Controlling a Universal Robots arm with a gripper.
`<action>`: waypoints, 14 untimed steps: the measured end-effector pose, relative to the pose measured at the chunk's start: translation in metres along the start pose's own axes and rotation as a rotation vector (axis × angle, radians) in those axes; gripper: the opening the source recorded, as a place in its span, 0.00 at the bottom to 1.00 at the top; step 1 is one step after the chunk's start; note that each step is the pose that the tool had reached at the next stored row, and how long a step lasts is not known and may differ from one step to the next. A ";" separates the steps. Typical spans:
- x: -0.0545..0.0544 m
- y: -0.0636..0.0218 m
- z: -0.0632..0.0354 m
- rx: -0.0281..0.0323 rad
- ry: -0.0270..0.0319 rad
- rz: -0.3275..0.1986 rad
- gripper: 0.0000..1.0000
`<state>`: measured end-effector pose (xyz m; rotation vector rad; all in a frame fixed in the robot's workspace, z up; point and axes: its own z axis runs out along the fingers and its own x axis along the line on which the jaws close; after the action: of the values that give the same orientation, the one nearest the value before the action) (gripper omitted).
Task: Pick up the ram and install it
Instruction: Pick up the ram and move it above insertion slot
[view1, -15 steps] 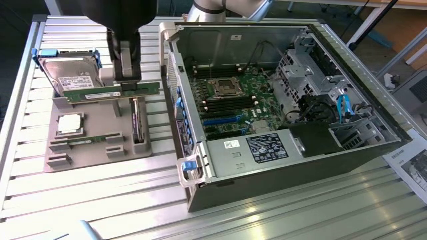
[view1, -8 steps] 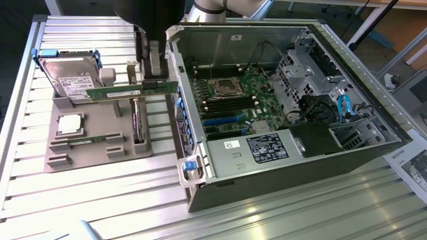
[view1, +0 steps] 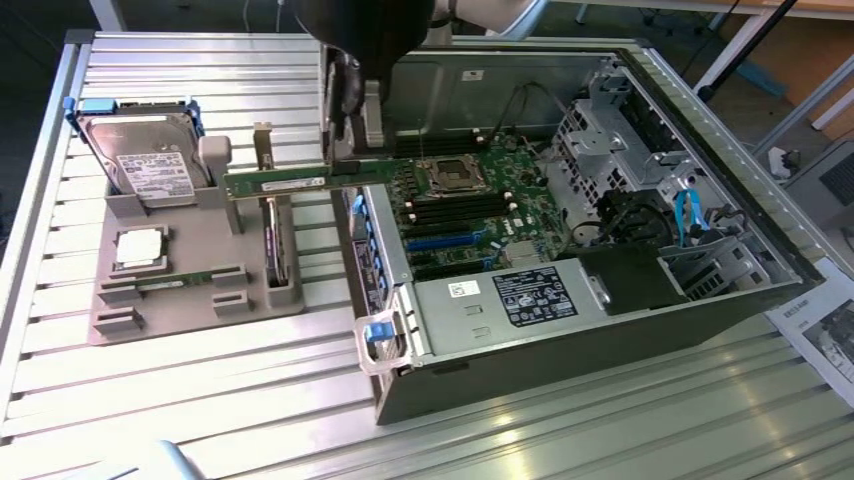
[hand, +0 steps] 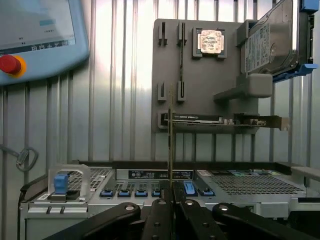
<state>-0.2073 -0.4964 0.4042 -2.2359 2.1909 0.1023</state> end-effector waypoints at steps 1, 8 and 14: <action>0.000 -0.0044 -0.0001 0.0001 -0.0001 0.000 0.13; 0.001 -0.0265 -0.0011 -0.0002 0.0000 0.000 0.13; 0.001 -0.0468 -0.0019 -0.0007 0.0000 0.000 0.13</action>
<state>-0.1605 -0.4966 0.4042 -2.2362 2.1911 0.1031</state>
